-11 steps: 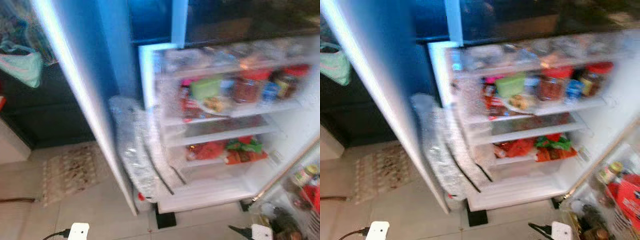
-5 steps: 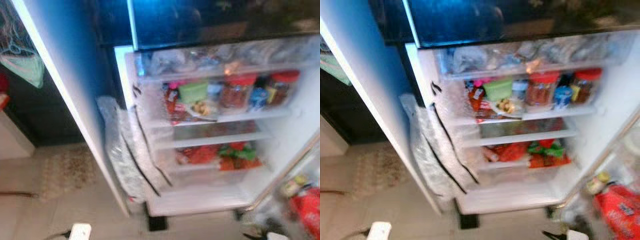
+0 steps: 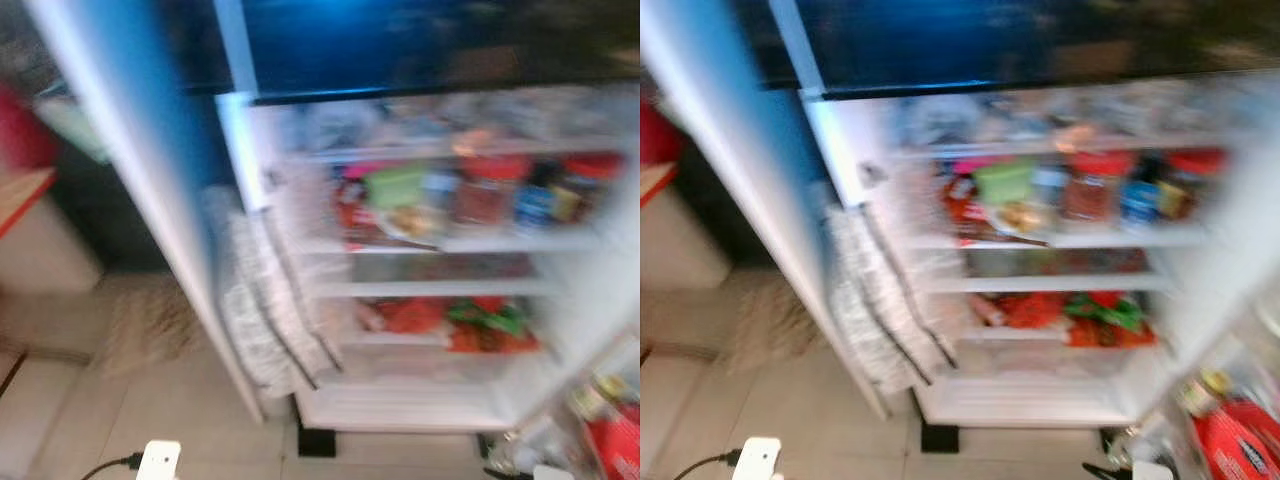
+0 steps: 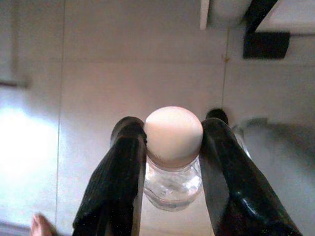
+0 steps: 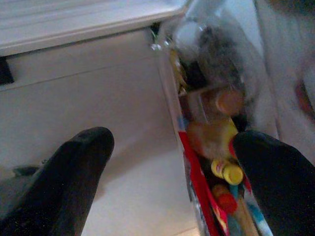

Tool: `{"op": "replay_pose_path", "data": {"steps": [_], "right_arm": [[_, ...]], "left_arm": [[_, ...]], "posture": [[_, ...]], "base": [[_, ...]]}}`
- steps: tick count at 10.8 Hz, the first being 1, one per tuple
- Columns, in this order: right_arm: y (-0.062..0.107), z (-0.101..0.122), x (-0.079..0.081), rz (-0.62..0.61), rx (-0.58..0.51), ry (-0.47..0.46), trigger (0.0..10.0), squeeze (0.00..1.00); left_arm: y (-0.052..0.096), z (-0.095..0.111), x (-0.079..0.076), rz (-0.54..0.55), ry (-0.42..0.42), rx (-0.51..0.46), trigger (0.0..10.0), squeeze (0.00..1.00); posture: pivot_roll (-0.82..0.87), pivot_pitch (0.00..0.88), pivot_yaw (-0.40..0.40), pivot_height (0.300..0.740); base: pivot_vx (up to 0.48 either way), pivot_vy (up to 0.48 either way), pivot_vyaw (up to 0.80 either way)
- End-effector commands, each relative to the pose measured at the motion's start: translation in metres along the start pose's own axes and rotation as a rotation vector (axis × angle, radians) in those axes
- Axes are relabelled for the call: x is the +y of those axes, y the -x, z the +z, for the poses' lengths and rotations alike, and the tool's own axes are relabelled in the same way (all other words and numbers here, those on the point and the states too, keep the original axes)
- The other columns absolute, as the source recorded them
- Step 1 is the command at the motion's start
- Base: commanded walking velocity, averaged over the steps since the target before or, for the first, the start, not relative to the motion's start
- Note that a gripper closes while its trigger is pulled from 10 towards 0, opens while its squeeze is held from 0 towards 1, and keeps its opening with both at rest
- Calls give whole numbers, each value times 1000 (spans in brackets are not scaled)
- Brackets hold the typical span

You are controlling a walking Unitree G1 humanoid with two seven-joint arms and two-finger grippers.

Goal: Restocking fridge

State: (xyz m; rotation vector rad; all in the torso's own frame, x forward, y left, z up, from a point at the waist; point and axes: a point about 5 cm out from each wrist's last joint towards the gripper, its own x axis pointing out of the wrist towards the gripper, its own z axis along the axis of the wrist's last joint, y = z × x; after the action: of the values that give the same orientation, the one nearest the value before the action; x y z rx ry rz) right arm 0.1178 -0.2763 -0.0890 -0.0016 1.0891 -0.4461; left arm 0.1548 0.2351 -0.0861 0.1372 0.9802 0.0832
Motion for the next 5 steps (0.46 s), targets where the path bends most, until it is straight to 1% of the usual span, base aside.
{"op": "replay_pose_path", "data": {"steps": [1,3,5], "right_arm": [[0,-4,-1,-4,10,-12,10000,0],[0,-4,-2,-9,9,-8,10000,0],[0,-4,-3,-21,11,-4,10000,0]], "left_arm": [[0,-1,2,5,-11,11,10000,0],[0,-2,2,1,-15,12,10000,0],[0,-1,2,3,-17,11,10000,0]], "posture": [[-43,0,37,740],[-42,0,36,740],[-40,0,36,740]], "base": [[0,0,0],[0,0,0],[0,-242,0]]}}
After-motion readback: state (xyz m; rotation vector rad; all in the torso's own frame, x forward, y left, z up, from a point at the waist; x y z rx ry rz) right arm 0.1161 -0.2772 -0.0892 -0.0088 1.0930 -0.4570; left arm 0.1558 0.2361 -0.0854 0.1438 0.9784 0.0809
